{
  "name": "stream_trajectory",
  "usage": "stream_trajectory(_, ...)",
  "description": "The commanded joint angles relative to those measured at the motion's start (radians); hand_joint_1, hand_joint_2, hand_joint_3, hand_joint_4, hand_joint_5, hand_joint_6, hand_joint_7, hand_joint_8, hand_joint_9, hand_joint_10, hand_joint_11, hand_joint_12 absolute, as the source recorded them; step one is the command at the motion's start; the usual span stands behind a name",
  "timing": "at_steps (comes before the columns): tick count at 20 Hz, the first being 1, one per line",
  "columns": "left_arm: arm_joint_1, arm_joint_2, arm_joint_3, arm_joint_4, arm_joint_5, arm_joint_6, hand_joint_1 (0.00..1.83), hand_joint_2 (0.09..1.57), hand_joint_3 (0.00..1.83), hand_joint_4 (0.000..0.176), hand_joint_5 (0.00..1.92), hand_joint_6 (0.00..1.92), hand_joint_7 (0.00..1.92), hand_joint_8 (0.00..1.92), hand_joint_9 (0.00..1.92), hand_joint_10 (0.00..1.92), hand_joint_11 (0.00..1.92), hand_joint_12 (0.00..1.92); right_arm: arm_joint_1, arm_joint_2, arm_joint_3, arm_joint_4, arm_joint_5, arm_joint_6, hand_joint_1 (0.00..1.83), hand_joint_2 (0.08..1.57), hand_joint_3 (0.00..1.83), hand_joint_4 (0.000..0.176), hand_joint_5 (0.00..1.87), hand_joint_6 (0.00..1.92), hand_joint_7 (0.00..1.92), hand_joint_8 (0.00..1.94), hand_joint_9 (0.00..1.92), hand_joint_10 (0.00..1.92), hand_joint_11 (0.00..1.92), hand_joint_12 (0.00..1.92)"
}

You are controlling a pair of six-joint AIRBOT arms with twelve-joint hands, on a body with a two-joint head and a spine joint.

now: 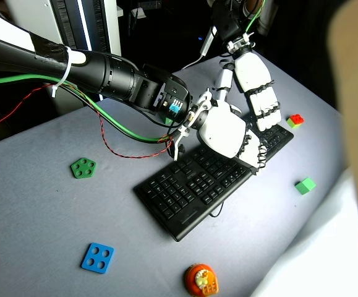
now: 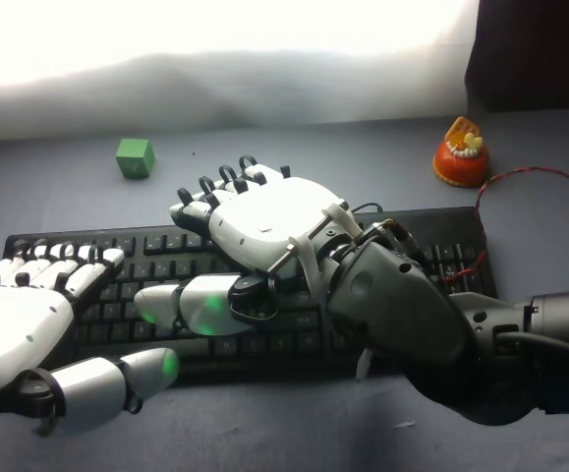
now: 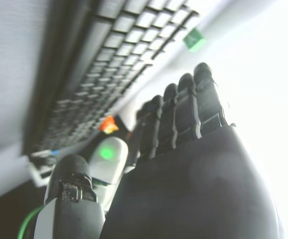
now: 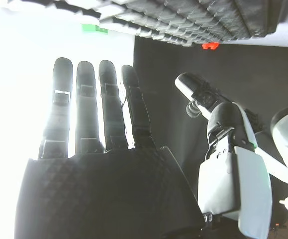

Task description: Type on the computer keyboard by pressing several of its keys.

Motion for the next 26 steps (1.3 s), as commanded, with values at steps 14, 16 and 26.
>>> stream_trajectory(14,0.017,-0.059,0.028,0.043,-0.108,-0.052,0.0,1.14,0.0,0.0,0.07,0.0,0.09,0.01,0.06,0.01,0.0,0.21,0.035,0.123,-0.19,0.059,0.062,-0.085,0.12,1.05,0.0,0.0,0.24,0.01,0.26,0.01,0.21,0.06,0.0,0.7)
stream_trajectory(16,0.022,-0.066,0.039,0.041,-0.108,-0.058,0.0,1.14,0.0,0.011,0.08,0.0,0.1,0.0,0.07,0.01,0.0,0.24,0.029,0.131,-0.191,0.059,0.06,-0.083,0.1,1.05,0.0,0.0,0.26,0.01,0.28,0.01,0.22,0.06,0.0,0.68)
stream_trajectory(26,0.06,-0.088,0.049,0.033,-0.132,-0.078,0.0,1.16,0.0,0.013,0.43,0.02,0.38,0.01,0.29,0.01,0.0,0.65,-0.017,0.121,-0.19,0.067,0.061,-0.056,0.08,1.09,0.0,0.0,0.78,0.05,0.86,0.02,0.64,0.32,0.0,1.46)
